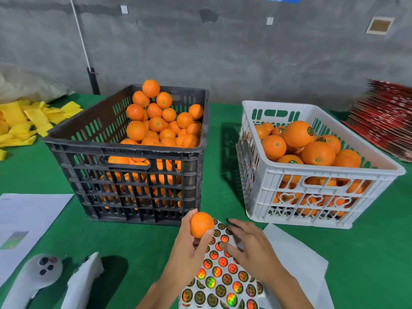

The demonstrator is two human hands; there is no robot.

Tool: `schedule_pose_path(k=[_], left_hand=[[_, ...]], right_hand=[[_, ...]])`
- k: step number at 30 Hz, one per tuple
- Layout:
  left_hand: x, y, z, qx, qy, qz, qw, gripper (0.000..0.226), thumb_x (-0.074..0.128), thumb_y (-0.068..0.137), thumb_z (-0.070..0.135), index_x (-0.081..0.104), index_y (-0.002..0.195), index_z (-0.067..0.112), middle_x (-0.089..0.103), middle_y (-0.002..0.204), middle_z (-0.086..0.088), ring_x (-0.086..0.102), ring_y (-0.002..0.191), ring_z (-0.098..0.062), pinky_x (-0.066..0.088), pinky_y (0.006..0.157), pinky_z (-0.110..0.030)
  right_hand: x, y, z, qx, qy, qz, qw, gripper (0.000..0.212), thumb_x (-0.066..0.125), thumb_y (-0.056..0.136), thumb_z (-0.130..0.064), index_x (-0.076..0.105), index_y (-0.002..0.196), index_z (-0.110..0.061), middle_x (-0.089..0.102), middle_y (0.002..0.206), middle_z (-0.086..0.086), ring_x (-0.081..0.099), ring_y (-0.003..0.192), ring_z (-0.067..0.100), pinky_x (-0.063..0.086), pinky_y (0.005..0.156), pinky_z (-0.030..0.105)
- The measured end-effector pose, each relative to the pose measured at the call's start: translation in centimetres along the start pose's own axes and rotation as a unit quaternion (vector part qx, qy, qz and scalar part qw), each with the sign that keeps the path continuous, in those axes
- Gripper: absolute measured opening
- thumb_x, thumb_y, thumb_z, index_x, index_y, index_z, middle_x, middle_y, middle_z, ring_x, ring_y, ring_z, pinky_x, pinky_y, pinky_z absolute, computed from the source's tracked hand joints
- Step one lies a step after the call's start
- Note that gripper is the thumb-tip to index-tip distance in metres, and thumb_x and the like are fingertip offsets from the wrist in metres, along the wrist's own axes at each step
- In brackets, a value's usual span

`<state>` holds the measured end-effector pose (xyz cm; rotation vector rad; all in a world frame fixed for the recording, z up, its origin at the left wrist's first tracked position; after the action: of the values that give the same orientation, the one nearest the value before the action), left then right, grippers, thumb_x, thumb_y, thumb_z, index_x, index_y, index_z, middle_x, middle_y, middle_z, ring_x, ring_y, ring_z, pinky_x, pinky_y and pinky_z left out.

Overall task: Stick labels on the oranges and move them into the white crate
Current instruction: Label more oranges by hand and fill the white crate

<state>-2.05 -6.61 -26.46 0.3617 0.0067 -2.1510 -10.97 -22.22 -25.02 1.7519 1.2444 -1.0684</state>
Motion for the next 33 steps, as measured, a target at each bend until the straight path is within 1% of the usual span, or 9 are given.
schedule_pose_path(k=[4, 10, 15, 17, 20, 23, 26, 29, 33], left_hand=[[-0.1, 0.2, -0.5, 0.001, 0.004, 0.005, 1.000, 0.065, 0.053, 0.090, 0.073, 0.021, 0.144, 0.057, 0.062, 0.116, 0.009, 0.074, 0.090, -0.011, 0.059, 0.081, -0.029], [0.0, 0.1, -0.7, -0.003, 0.020, 0.002, 1.000, 0.065, 0.051, 0.089, 0.076, 0.019, 0.143, 0.058, 0.063, 0.114, 0.009, 0.073, 0.089, -0.008, 0.058, 0.078, -0.026], [0.0, 0.1, -0.6, -0.012, 0.027, -0.007, 1.000, 0.065, 0.050, 0.088, 0.078, 0.018, 0.142, 0.060, 0.061, 0.118, 0.011, 0.072, 0.091, -0.005, 0.059, 0.084, -0.031], [0.0, 0.1, -0.3, -0.014, 0.021, -0.011, 1.000, 0.068, 0.053, 0.085, 0.079, 0.019, 0.141, 0.061, 0.060, 0.122, 0.010, 0.071, 0.094, -0.002, 0.058, 0.088, -0.031], [0.1, 0.3, 1.1, 0.001, 0.013, -0.019, 1.000, 0.072, 0.061, 0.084, 0.074, 0.021, 0.143, 0.062, 0.057, 0.131, 0.011, 0.068, 0.104, -0.002, 0.055, 0.097, -0.035], [0.6, 1.0, 4.6, 0.048, 0.010, -0.025, 0.998, 0.067, 0.066, 0.092, 0.052, 0.024, 0.144, 0.063, 0.050, 0.140, 0.017, 0.062, 0.117, -0.001, 0.054, 0.100, -0.032], [0.7, 2.6, 9.7, 0.102, 0.013, -0.021, 0.994, 0.066, 0.066, 0.095, 0.038, 0.027, 0.144, 0.060, 0.044, 0.143, 0.021, 0.059, 0.119, 0.001, 0.055, 0.099, -0.029], [0.6, 5.1, 15.7, 0.161, 0.041, 0.020, 0.986, 0.066, 0.061, 0.100, 0.026, 0.026, 0.148, 0.055, 0.037, 0.145, 0.027, 0.051, 0.127, 0.006, 0.046, 0.108, -0.024], [3.2, 9.2, 23.8, 0.222, 0.037, -0.006, 0.974, 0.054, 0.054, 0.100, 0.034, 0.034, 0.147, 0.052, 0.042, 0.137, 0.034, 0.044, 0.126, 0.015, 0.038, 0.106, -0.012]], right_hand=[[-0.3, 0.5, 0.2, 0.003, 0.061, 0.028, 0.998, 0.050, 0.059, 0.097, -0.055, 0.064, 0.138, -0.027, 0.052, 0.142, -0.021, 0.040, 0.127, 0.001, 0.030, 0.112, 0.022], [-0.8, 0.9, 1.2, 0.037, 0.186, 0.092, 0.978, 0.011, 0.076, 0.091, -0.029, 0.082, 0.101, -0.032, 0.067, 0.104, -0.028, 0.055, 0.107, 0.003, 0.049, 0.094, 0.032], [-0.7, 1.0, 2.8, 0.141, 0.295, 0.118, 0.938, 0.026, 0.075, 0.091, -0.017, 0.079, 0.076, -0.038, 0.071, 0.092, -0.025, 0.062, 0.097, 0.002, 0.052, 0.094, 0.036], [-2.0, 0.6, 2.6, 0.152, 0.316, 0.168, 0.921, 0.024, 0.071, 0.095, -0.016, 0.079, 0.081, -0.033, 0.072, 0.093, -0.021, 0.064, 0.097, 0.003, 0.054, 0.095, 0.038], [-6.4, -0.5, -1.2, 0.077, 0.263, 0.285, 0.918, 0.014, 0.067, 0.098, -0.024, 0.078, 0.094, -0.032, 0.068, 0.103, -0.023, 0.062, 0.107, 0.003, 0.050, 0.096, 0.025], [-8.9, -0.5, -5.7, 0.031, 0.245, 0.285, 0.926, 0.014, 0.066, 0.099, -0.029, 0.079, 0.101, -0.030, 0.067, 0.108, -0.026, 0.059, 0.112, 0.001, 0.049, 0.095, 0.024], [-12.5, -0.7, -7.5, 0.014, 0.235, 0.302, 0.924, 0.025, 0.059, 0.103, -0.035, 0.076, 0.120, -0.027, 0.066, 0.122, -0.023, 0.057, 0.120, 0.000, 0.052, 0.101, 0.032], [-16.9, -0.6, -9.4, -0.016, 0.115, 0.327, 0.938, 0.049, 0.044, 0.106, -0.048, 0.053, 0.148, -0.023, 0.054, 0.147, -0.012, 0.047, 0.135, 0.004, 0.042, 0.114, 0.027], [-23.1, 1.2, -7.7, 0.033, 0.101, 0.366, 0.925, 0.063, 0.060, 0.098, -0.048, 0.041, 0.152, -0.023, 0.058, 0.143, -0.005, 0.056, 0.128, 0.012, 0.050, 0.103, 0.028]])
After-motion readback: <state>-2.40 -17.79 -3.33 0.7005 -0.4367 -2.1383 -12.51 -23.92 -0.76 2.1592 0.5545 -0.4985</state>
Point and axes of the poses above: each hand's wrist, its own y-axis towards the middle knuckle, its own x-axis out of the palm, z = x × y, the point moved 10 cm from there along y, towards the middle knuckle
